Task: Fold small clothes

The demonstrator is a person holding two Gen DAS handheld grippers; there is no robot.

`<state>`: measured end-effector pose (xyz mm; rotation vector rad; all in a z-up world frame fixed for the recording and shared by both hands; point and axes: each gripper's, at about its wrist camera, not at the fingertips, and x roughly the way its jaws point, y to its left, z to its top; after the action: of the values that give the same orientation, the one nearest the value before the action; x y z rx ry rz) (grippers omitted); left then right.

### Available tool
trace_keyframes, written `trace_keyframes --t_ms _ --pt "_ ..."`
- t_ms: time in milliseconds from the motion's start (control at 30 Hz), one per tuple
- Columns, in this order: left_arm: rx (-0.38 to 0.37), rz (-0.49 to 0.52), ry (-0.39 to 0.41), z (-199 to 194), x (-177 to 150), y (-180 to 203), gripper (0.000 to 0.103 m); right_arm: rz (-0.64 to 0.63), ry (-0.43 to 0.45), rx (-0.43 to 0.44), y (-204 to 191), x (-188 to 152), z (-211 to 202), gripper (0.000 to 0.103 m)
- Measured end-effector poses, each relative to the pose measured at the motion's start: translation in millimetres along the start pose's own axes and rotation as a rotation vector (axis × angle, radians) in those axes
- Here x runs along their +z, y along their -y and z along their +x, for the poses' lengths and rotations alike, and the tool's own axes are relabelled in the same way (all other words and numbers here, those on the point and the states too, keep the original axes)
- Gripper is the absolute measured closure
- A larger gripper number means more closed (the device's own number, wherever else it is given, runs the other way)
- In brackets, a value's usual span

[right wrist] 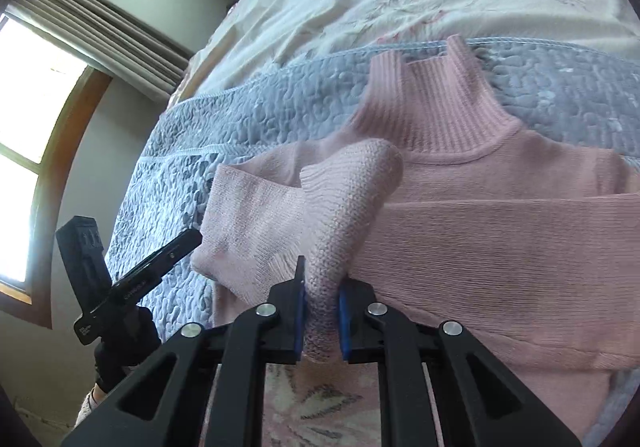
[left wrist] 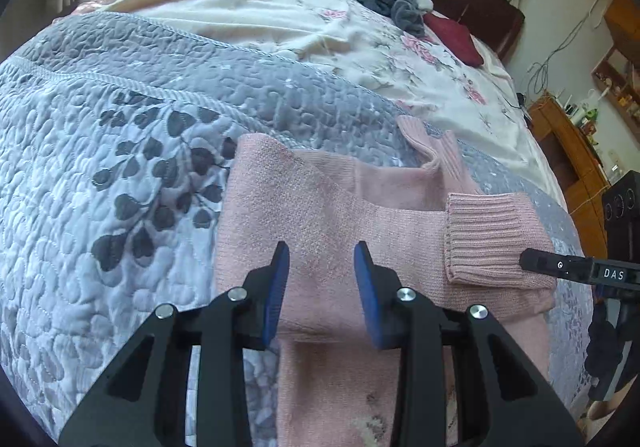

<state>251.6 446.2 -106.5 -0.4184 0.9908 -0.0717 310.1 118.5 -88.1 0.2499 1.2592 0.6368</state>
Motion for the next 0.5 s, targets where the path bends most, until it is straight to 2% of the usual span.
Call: trace_keyframes --t_ms 200,333,500 --pt "0.002 0.046 -0.065 35 -8 29 0.069 0.06 -0.023 -0.126 55 -9 5 0.09" --pt "0.04 0.037 -0.118 60 -16 28 0.069 0.095 -0.066 -0.163 78 -18 27 0.09" --pt "0.053 0.047 -0.118 68 -20 26 0.069 0.102 -0.075 -0.173 89 -25 40 0.088"
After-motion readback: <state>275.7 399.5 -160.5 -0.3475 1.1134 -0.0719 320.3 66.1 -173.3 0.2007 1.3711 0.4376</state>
